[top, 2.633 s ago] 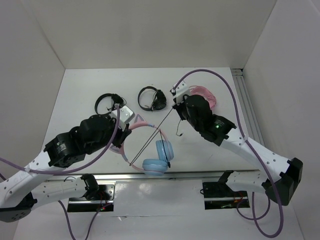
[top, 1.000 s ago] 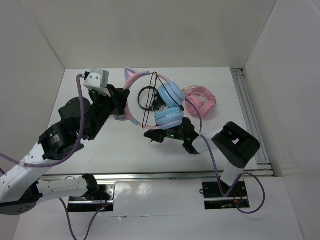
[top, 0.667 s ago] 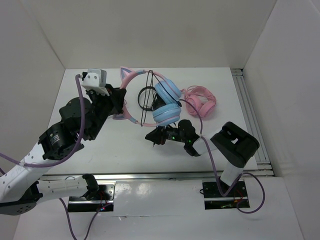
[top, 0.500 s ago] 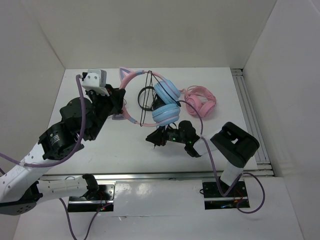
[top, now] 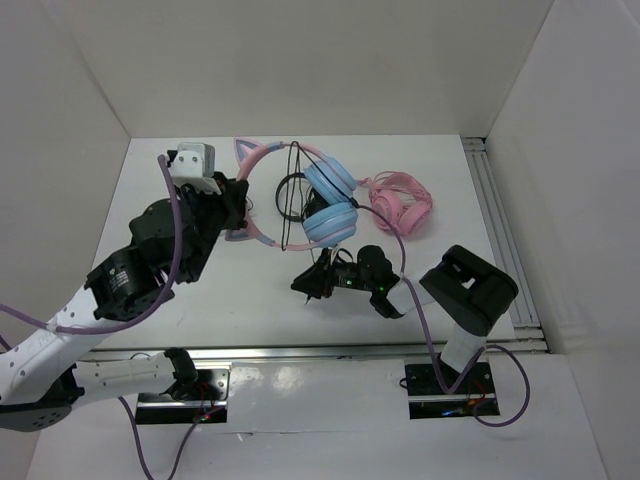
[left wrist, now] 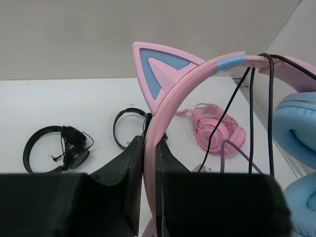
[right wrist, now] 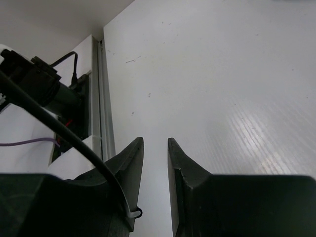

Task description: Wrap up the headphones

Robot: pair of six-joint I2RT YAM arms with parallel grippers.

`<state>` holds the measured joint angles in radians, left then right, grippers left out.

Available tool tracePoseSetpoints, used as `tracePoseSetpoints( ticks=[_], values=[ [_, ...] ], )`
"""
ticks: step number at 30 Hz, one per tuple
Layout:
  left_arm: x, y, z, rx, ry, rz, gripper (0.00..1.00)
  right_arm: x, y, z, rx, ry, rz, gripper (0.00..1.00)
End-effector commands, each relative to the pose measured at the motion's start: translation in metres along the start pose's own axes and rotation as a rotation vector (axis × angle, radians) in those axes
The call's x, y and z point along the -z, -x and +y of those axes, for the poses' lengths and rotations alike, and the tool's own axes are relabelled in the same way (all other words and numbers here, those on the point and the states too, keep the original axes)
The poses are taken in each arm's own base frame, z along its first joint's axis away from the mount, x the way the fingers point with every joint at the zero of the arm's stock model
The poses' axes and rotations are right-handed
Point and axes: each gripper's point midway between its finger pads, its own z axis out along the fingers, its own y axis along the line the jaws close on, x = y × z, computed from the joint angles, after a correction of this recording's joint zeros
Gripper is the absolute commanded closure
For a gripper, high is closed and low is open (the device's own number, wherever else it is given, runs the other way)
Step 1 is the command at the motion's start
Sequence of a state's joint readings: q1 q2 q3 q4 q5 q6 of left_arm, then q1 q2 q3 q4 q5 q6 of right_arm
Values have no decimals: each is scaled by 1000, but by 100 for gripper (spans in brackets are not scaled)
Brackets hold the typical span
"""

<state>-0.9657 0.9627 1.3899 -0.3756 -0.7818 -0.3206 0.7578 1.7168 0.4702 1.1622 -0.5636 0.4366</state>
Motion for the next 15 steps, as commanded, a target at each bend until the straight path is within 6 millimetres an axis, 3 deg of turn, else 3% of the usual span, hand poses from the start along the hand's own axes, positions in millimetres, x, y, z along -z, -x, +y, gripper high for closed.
tracePoseSetpoints(
  ticks=[1,5,7,9,15],
  values=[
    [8,42,0,181,-10,-145,100,-2,14,19,-6,77,-45,66],
    [9,36,4,179,2,-144,100,-1,15,26,-9,103,-39,70],
    [8,34,6,179,12,-146,100,0,13,27,-16,106,-25,84],
    [10,37,9,187,19,-154,100,0,11,26,-22,102,-17,91],
    [12,33,19,198,60,-161,100,-2,9,31,-22,108,-13,96]
  ],
)
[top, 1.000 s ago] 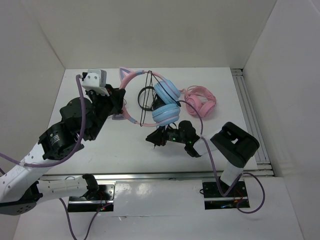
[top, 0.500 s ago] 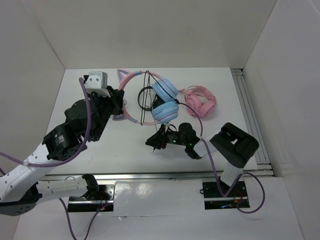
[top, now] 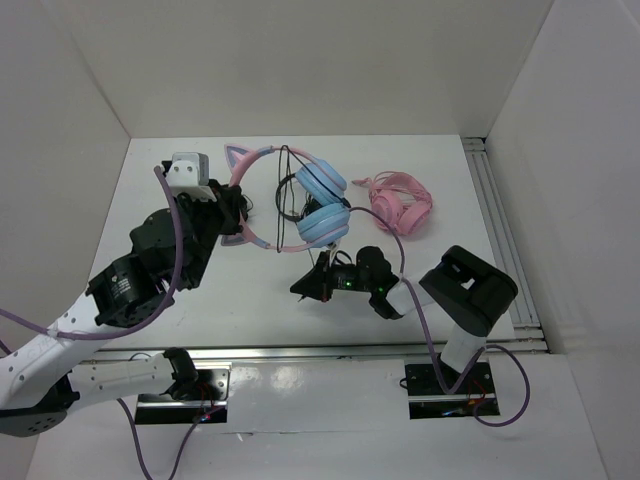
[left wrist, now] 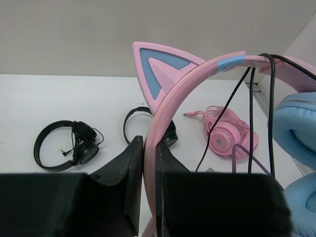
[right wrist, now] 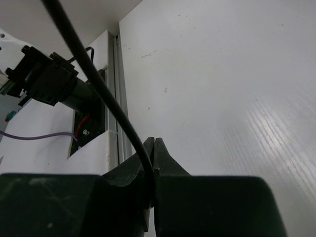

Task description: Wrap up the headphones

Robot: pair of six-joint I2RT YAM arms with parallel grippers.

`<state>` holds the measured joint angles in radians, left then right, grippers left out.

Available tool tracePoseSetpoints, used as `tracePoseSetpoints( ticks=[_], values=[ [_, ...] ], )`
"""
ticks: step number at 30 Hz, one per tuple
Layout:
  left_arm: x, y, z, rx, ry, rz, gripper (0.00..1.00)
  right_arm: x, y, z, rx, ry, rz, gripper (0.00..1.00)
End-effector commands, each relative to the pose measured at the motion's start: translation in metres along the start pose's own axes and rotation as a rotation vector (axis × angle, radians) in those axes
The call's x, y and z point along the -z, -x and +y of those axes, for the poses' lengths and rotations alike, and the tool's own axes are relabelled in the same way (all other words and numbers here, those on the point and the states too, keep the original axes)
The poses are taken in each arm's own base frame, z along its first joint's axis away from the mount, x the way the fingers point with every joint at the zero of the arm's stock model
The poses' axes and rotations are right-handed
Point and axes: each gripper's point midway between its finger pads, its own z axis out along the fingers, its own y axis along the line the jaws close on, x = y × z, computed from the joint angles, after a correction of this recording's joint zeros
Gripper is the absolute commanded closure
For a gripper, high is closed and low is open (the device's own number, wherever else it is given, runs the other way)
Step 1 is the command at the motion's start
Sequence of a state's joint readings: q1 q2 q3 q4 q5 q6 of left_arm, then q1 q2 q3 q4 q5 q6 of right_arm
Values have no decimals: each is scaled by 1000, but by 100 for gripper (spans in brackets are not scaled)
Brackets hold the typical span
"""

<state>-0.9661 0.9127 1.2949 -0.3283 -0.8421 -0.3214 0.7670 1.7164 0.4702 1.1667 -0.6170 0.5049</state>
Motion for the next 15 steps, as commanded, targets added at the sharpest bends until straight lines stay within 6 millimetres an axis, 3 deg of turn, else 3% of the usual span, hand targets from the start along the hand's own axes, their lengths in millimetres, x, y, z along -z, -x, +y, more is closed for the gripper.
tracePoseSetpoints(
  ticks=[1,3,7,11,15],
  values=[
    [11,51,4,215,0,-153,100,-3,11,16,49,49,-31,92],
    [11,51,6,216,10,-155,100,-4,6,17,44,52,-20,82],
    [11,51,8,217,19,-157,100,-6,3,19,45,61,-16,72],
    [14,56,12,221,27,-171,100,-8,-6,26,40,84,9,72],
    [16,58,14,227,26,-176,100,-9,-2,26,53,74,-20,91]
  ],
)
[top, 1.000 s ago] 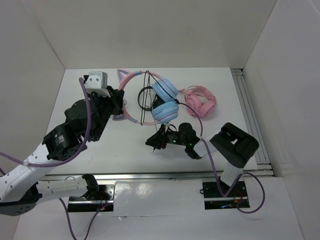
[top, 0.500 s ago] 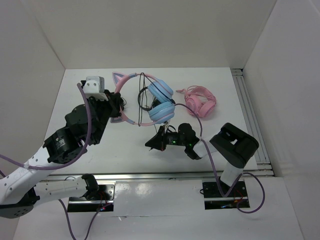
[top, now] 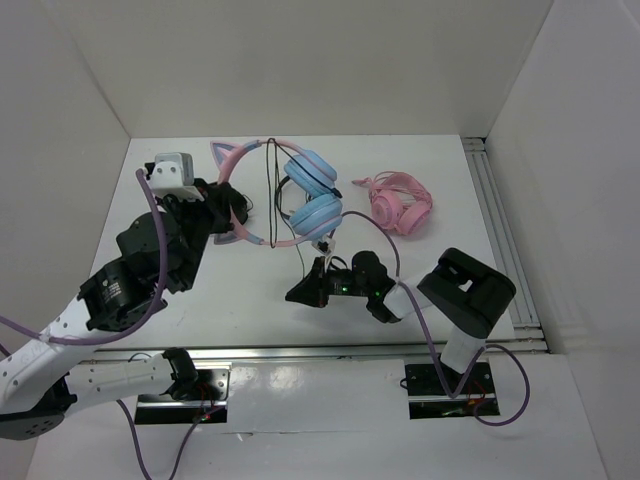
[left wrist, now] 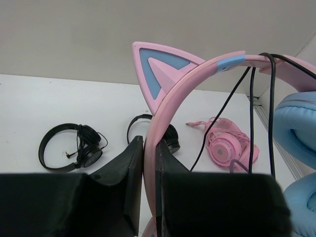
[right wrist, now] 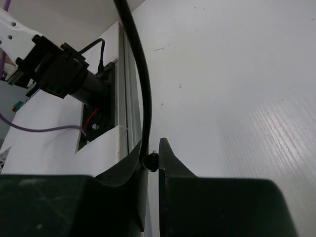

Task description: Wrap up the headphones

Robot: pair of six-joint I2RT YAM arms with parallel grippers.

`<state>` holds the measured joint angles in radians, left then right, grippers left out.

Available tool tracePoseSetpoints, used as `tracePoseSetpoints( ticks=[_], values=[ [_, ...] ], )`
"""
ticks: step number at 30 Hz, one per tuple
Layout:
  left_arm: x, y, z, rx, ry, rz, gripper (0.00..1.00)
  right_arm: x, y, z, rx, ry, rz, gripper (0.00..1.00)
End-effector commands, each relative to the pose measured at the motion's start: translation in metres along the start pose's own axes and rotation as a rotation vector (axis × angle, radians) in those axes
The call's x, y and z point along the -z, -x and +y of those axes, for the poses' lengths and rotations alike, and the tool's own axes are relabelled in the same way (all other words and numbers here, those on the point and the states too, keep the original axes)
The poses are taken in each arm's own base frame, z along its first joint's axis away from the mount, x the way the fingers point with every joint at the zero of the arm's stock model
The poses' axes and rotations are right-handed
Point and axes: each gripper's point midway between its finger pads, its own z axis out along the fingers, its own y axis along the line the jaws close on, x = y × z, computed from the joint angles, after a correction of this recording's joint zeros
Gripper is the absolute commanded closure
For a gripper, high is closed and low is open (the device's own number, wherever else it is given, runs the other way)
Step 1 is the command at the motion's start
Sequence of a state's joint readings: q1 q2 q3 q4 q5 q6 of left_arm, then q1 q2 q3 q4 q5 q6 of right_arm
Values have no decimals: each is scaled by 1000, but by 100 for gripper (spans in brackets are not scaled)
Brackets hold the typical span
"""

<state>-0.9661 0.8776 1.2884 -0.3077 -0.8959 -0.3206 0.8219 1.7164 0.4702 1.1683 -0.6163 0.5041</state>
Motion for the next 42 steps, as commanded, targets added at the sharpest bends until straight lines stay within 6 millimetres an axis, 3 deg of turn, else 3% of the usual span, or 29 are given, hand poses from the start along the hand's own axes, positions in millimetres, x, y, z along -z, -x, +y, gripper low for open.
tracePoseSetpoints(
  ticks=[1,6,12,13,14,15,16,17,19,20,21,22,23,24,26,27,31,33,37,40,42],
  values=[
    [7,45,-1,195,-16,-127,100,-3,10,7,49,18,-53,94],
    [7,40,-1,181,-13,-116,100,3,31,5,90,-39,-135,99],
    [-3,31,12,159,131,-104,100,4,11,-15,111,-203,-57,100],
    [-5,32,12,156,146,-106,100,3,6,-7,125,-204,-39,100],
    [-8,34,14,139,162,-107,100,5,-9,-9,117,-239,15,100],
    [-17,32,13,112,180,-101,100,2,-9,-2,152,-257,20,100],
    [-22,32,11,107,177,-99,100,4,-11,-11,157,-304,33,100],
    [-27,35,10,98,177,-101,100,2,-17,3,181,-296,53,100],
    [-43,30,17,66,195,-77,100,4,-25,1,220,-392,109,100],
    [-56,17,13,36,199,-49,100,1,-27,20,242,-381,112,100],
    [-66,16,20,15,207,-37,100,7,-36,20,268,-440,153,100],
    [-74,14,21,6,211,-29,100,18,-26,10,297,-581,99,100],
    [-82,7,26,-21,223,-8,100,16,-25,32,323,-562,84,100],
    [-97,-3,34,-39,235,19,100,23,-32,32,340,-593,130,100],
    [-110,-12,41,-34,237,45,100,19,-26,51,353,-567,142,100],
    [-120,-28,48,-40,248,87,100,22,-32,52,368,-581,181,100],
    [-129,-72,54,-60,267,173,100,13,-14,85,430,-491,202,100],
    [-124,-103,60,-58,284,245,100,12,-13,95,443,-444,234,100],
    [-102,-150,53,-35,277,342,100,6,4,117,503,-367,259,100],
    [-91,-174,70,-43,333,382,100,12,16,121,553,-369,277,100],
    [-83,-184,80,-66,369,403,100,17,43,130,580,-394,230,100]
  ],
)
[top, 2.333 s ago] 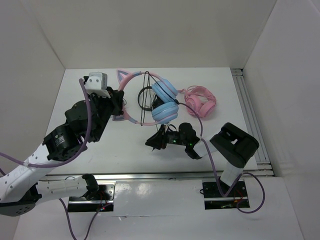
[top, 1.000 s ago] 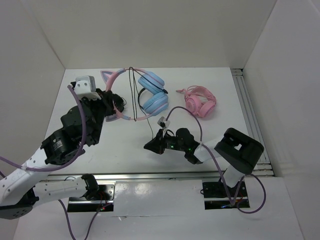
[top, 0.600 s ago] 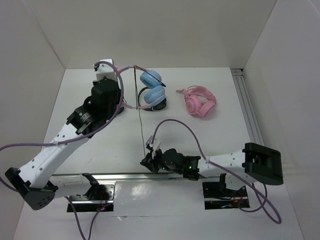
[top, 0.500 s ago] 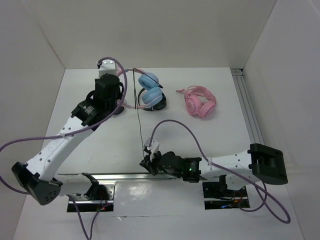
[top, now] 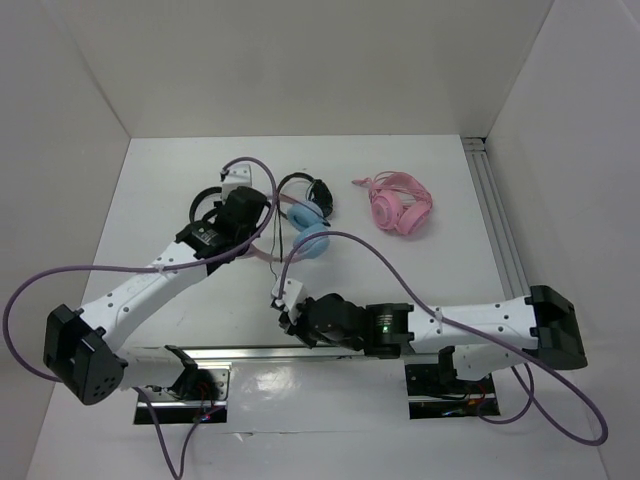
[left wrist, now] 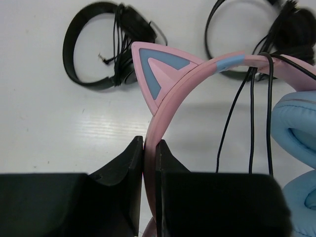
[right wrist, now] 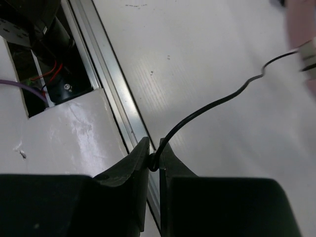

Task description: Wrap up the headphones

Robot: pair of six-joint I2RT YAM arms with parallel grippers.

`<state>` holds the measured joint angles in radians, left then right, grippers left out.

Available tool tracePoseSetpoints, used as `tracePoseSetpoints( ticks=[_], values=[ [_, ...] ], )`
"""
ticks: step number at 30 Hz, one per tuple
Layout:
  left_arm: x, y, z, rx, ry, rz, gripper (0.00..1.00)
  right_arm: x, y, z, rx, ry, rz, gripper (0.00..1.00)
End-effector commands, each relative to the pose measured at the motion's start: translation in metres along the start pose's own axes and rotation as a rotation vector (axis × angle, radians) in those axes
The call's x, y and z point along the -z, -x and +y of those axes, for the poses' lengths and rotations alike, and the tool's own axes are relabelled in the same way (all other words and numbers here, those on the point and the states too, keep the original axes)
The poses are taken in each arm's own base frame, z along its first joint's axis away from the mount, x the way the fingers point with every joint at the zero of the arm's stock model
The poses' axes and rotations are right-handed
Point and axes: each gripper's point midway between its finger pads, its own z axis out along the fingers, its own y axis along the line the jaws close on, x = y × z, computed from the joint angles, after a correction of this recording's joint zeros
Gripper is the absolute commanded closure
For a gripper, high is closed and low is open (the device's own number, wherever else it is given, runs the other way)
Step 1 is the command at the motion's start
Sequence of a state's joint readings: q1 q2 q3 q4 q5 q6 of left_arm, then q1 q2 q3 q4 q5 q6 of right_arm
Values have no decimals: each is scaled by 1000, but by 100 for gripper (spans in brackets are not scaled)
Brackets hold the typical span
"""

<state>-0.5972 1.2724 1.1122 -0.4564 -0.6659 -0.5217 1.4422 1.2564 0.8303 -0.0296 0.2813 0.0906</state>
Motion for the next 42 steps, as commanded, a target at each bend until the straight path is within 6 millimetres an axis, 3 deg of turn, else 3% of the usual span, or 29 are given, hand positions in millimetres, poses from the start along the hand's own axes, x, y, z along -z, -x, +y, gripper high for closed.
tracePoseSetpoints(
  ticks=[1,2,3,5,8,11,13,17,19,21,23,28,30,33,36,39,42],
  values=[
    [10,18,10,163,28,-84,100,28,44,-11,72,-37,-56,100],
    [12,12,20,155,58,-87,100,31,41,-16,89,-56,-31,100],
    [12,9,23,164,67,-89,100,39,55,-24,96,-93,-56,100],
    [13,2,30,155,79,-93,100,50,60,-31,107,-118,-53,100],
    [13,-4,29,131,85,-98,100,66,81,-35,102,-125,-96,100],
    [17,-18,19,90,62,-58,100,80,98,-47,94,-181,-133,100],
    [22,-30,2,63,-10,-24,100,88,99,-65,98,-273,-137,100],
    [46,-47,-15,-10,-169,-14,100,104,106,-93,99,-438,-155,100],
    [63,-57,-34,-68,-300,4,100,109,114,-100,103,-480,-175,100],
    [80,-58,-38,-129,-384,-4,100,105,112,-105,153,-520,-150,100],
    [94,-71,-40,-217,-466,38,100,101,114,-106,192,-534,-145,100],
    [141,-76,-45,-383,-722,90,100,88,112,-139,197,-624,-127,100],
    [148,-79,-35,-436,-731,97,100,84,104,-160,183,-666,-116,100],
    [162,-70,-21,-448,-743,72,100,80,97,-176,147,-668,-133,100],
    [185,-59,-24,-451,-850,6,100,80,94,-197,114,-661,-138,100],
    [201,-48,-28,-443,-916,-27,100,71,90,-200,87,-625,-143,100],
    [205,-30,-29,-422,-909,-96,100,66,88,-202,62,-583,-153,100]
  ],
)
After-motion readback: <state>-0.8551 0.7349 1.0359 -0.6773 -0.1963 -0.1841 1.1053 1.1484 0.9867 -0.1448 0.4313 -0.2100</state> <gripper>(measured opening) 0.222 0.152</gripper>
